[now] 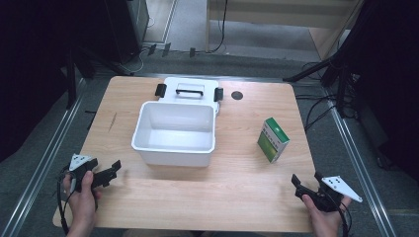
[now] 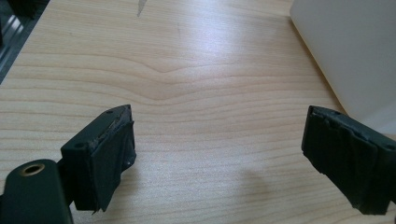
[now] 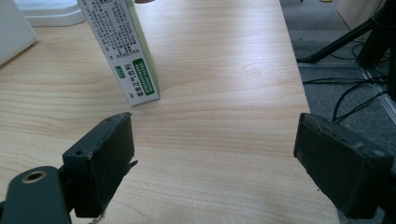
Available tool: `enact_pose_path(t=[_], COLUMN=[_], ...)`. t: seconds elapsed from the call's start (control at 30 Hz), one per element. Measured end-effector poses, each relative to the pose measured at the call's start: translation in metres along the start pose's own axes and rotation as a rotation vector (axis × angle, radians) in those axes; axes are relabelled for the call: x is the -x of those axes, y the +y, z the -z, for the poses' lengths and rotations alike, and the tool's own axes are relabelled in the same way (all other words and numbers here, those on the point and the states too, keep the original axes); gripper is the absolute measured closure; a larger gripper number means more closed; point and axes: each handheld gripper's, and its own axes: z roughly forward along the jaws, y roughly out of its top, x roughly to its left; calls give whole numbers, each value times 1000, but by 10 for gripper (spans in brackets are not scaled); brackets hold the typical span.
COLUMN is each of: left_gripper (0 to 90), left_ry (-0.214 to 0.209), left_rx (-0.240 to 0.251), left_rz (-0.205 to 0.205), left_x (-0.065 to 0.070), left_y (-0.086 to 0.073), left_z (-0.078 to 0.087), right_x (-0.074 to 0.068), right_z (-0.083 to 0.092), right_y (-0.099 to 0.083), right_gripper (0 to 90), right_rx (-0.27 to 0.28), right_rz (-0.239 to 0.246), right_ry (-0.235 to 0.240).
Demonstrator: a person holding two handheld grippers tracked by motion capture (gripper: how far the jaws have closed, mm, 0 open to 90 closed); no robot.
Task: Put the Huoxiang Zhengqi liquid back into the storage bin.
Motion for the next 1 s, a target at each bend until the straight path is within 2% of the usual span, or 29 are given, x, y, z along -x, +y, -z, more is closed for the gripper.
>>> enact_pose_path(t=[0.13, 0.23, 0.37, 0.5, 0.63, 0.7, 0.8, 0.83, 0.9, 0.93, 0.97, 1.0], left_gripper=[104, 104, 104, 105, 105, 105, 104, 104, 105, 104, 104, 104], left_ry=[0, -17, -41, -35, -32, -27, -19, -16, -11, 0, 14, 47], left_rx=[3, 19, 34, 40, 49, 52, 49, 47, 46, 49, 59, 105], left_rz=[0, -9, -25, -29, -39, -47, -48, -52, -53, -55, -55, -52], left_x=[0, 0, 0, 1, 3, 4, 4, 4, 5, 5, 5, 6], left_y=[0, -2, -3, -2, -3, -3, -2, -2, -2, -2, -2, -2], left_z=[1, 3, 5, 5, 5, 5, 4, 4, 4, 3, 4, 6], right_x=[1, 0, -2, -1, 0, -2, -8, -12, -14, -19, -19, -24], right_z=[0, 0, -2, -1, 0, 1, 5, 6, 6, 5, 5, 4], right_y=[0, 0, 1, 2, 4, 7, 12, 15, 16, 20, 20, 25], right_gripper=[122, 123, 113, 106, 106, 106, 115, 120, 123, 123, 123, 123], right_rx=[-2, -1, -11, -14, -26, -60, -97, -119, -124, -160, -160, -186], right_rz=[-5, -4, 11, 18, -2, -19, 16, 37, 49, 85, 85, 117], right_ry=[11, 13, -12, -16, -9, -20, -62, -57, -49, -36, -36, -30])
